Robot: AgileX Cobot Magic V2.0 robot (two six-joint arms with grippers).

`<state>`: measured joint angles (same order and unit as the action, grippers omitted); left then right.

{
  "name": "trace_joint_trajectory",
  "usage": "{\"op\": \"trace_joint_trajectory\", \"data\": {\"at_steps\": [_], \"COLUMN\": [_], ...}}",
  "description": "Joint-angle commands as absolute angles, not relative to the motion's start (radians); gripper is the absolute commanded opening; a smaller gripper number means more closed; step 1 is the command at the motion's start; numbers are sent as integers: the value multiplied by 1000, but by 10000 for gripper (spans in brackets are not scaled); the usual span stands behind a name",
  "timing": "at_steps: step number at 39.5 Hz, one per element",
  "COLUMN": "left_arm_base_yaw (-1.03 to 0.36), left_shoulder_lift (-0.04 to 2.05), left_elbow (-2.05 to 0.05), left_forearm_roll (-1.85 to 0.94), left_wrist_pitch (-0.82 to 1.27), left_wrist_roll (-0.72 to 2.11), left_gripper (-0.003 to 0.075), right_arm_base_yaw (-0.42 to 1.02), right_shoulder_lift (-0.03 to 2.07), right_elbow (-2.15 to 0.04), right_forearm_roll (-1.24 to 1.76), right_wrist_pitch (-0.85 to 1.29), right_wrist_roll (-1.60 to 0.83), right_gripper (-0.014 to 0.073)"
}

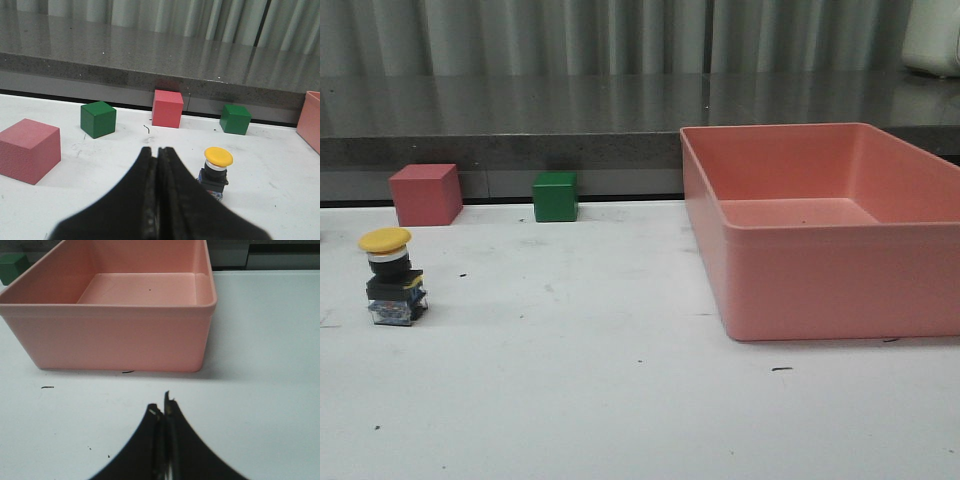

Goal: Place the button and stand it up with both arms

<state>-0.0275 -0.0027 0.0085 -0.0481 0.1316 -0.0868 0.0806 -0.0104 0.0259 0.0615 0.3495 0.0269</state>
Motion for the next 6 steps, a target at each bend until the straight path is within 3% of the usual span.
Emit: {"op": "trace_joint_trajectory", "data": {"at_steps": [1,6], "left_arm_base_yaw": [-25,-25], "left_shoulder_lift": [-25,-25], "left_elbow": [23,23], "left_forearm_roll": [-56,-56], "left_wrist_pitch": [44,44], "left_wrist_roll": [-90,-90], "left_gripper": [-20,-20], "right_arm_base_yaw": [73,73], "right_shoulder_lift": [-28,-28], "right_elbow": [24,24], "right_forearm_roll": [69,69], "right_wrist_pitch": [308,308], "right_wrist_roll": [22,22], "right_gripper": [-70,-70]}}
